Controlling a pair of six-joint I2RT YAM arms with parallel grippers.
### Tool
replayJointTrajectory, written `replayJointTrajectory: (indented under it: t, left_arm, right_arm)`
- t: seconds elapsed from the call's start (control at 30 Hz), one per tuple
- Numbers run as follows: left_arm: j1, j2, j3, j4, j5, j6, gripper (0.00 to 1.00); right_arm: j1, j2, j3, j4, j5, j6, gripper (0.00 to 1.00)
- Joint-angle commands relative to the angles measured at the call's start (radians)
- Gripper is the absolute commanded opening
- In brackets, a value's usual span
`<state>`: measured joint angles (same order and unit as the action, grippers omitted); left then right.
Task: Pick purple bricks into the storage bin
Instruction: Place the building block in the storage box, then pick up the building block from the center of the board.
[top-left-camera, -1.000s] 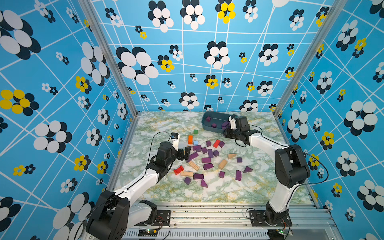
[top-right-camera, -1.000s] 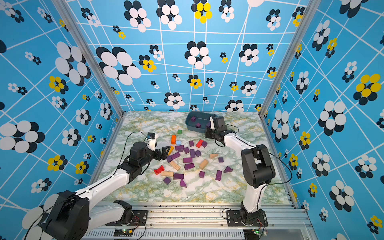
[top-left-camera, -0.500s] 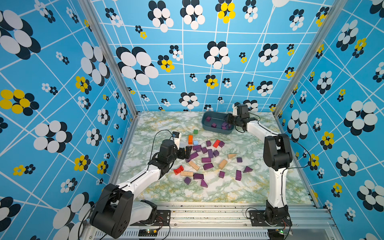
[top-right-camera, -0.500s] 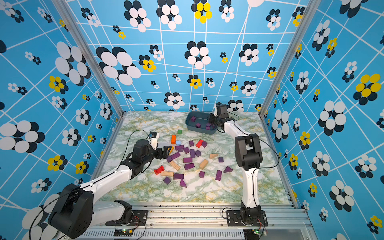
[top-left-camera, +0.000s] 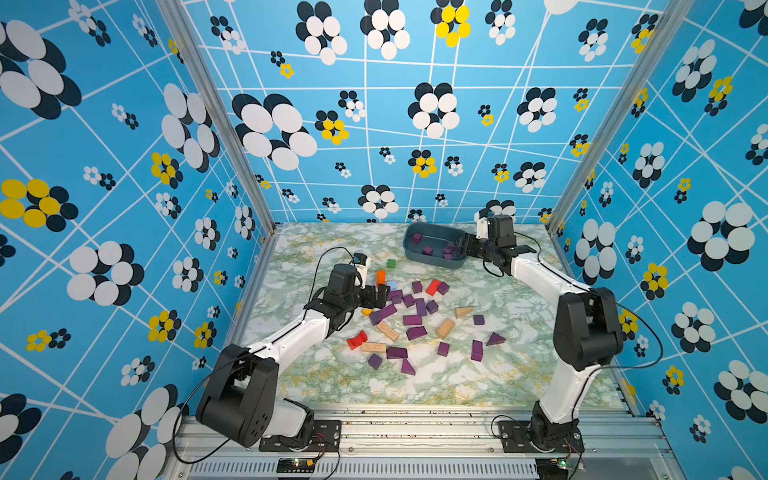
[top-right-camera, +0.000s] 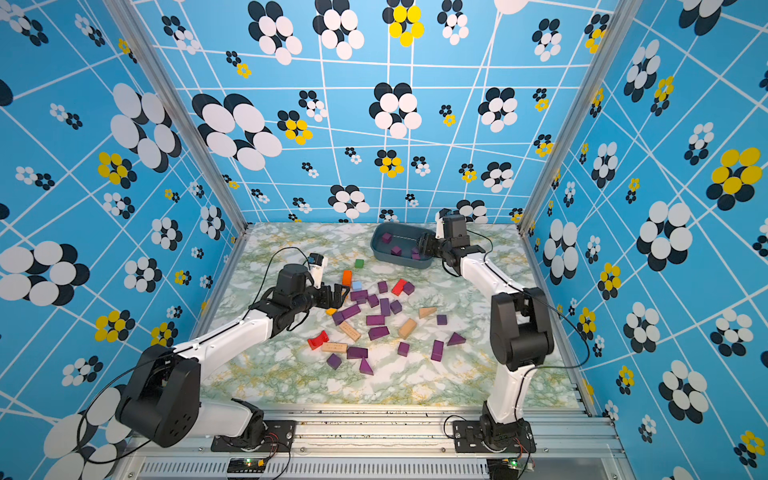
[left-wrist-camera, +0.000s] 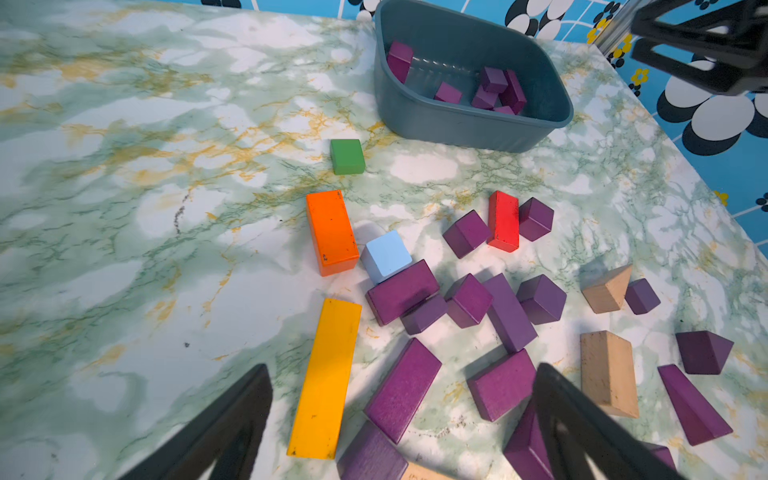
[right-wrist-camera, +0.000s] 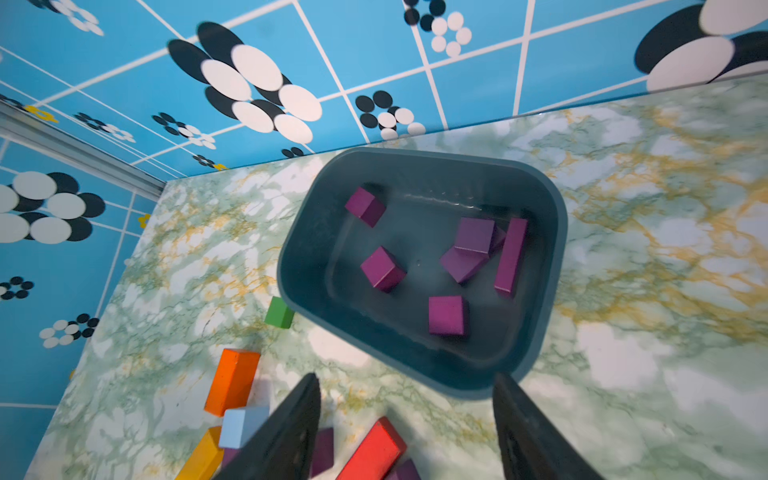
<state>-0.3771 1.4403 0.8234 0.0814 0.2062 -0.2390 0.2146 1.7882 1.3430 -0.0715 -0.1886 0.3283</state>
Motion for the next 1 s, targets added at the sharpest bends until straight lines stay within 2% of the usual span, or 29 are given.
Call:
replayJointTrajectory:
  t: [0.0,0.17,0.4,0.5,0.73,0.83,0.97]
  left_arm:
    - [0.002,0.073,0.093,-0.109,0.081,0.005,1.00]
    - [-0.033,0.200,0.219,-0.176,0.137,-0.005,1.00]
    - [-0.112,0.382,0.439,-0.292,0.164,0.009,0.82]
    - [-0.138,0.457,0.534,-0.347,0.159,0.008,0.79]
    - [-0.184,0.594,0.712,-0.463,0.102,0.000,0.71]
    - [-0.196,0.634,0.751,-0.485,0.064,-0.019,0.60]
    - [-0.208,0.666,0.761,-0.464,0.024,-0.059,0.57]
  right_arm:
    - [-0.003,-0.114,-0.138,0.016,0.015,-0.017,0.69]
    - [-0.003,-0.267,-0.323,0.000,0.016,-0.034,0.75]
    - [-0.006,-0.419,-0.507,0.009,0.099,-0.041,0.84]
    - [-0.028,-0.471,-0.575,0.051,0.099,-0.014,0.87]
    - [-0.049,-0.523,-0.663,0.096,0.062,0.007,0.98]
    - [-0.052,-0.526,-0.680,0.104,0.057,0.007,0.99]
    - [-0.052,-0.514,-0.688,0.103,0.072,0.017,0.99]
